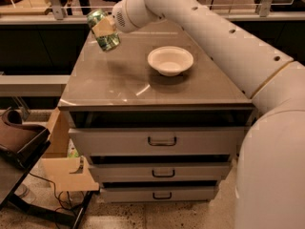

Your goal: Place green can upright

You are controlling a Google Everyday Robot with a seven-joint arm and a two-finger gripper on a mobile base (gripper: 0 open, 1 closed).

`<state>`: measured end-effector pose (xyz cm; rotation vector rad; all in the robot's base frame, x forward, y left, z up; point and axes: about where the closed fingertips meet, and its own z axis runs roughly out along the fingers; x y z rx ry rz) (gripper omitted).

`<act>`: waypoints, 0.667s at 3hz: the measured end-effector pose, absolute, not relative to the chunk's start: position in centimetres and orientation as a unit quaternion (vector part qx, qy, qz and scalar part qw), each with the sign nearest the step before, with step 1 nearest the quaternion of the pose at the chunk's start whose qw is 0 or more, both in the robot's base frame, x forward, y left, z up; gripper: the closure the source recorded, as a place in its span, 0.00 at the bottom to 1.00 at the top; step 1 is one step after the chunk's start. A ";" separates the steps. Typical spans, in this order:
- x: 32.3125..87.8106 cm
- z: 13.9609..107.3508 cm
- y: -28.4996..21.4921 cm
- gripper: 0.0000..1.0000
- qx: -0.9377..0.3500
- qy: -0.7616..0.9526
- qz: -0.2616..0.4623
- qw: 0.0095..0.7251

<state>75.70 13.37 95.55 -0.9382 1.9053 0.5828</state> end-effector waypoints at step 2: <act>74.2 93.9 16.5 1.00 -0.356 0.725 0.269 0.524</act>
Offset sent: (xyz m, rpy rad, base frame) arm -0.0148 0.0462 -0.0199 0.2870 -0.2242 -0.0424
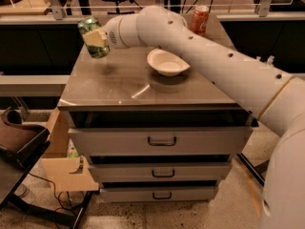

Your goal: Place green can upright

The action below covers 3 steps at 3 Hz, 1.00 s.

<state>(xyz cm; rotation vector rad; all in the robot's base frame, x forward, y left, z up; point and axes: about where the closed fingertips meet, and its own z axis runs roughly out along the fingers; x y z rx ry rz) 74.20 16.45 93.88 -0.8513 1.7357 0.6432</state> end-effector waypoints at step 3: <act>74.1 92.3 17.7 1.00 -0.303 0.683 0.304 0.592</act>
Offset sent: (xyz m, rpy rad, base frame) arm 0.0025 0.0137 -0.0094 0.2134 -0.1152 -0.0439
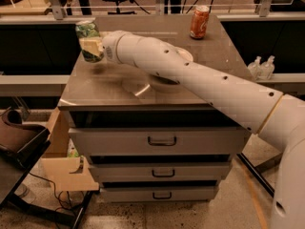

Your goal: Place green can upright

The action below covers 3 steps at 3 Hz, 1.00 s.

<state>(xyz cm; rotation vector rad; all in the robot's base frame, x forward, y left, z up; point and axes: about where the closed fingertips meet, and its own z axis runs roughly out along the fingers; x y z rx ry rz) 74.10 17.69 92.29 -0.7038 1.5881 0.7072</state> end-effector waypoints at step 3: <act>72.8 89.5 16.4 0.82 -0.287 0.680 0.282 0.612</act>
Offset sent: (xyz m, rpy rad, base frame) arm -0.0194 -0.0232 -0.0432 -0.0124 -0.0698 -0.0872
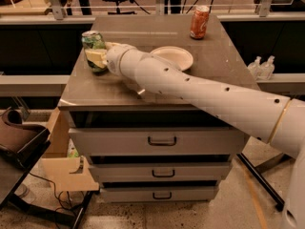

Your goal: Place green can upright

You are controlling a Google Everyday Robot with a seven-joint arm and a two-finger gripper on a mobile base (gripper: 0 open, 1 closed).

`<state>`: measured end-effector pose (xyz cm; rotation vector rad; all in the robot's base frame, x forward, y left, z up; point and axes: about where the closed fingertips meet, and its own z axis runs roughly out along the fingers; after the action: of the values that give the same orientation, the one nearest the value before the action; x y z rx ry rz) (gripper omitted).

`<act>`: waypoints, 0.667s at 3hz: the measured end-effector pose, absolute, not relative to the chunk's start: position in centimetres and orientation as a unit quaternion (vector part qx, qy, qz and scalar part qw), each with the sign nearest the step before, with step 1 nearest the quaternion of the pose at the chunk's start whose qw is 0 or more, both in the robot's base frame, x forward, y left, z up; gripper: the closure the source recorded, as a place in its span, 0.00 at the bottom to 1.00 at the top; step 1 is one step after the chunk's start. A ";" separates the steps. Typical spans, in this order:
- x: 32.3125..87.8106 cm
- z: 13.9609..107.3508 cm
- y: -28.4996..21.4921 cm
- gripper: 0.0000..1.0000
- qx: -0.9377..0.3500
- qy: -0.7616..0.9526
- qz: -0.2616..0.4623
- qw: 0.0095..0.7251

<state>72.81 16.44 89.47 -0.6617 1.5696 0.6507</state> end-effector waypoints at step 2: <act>72.7 89.5 16.8 0.35 -0.288 0.680 0.284 0.612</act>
Offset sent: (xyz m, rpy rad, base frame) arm -0.0004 0.0013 0.0001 0.0003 -0.0003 0.0018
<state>72.71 16.76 89.50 -0.6649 1.5678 0.6544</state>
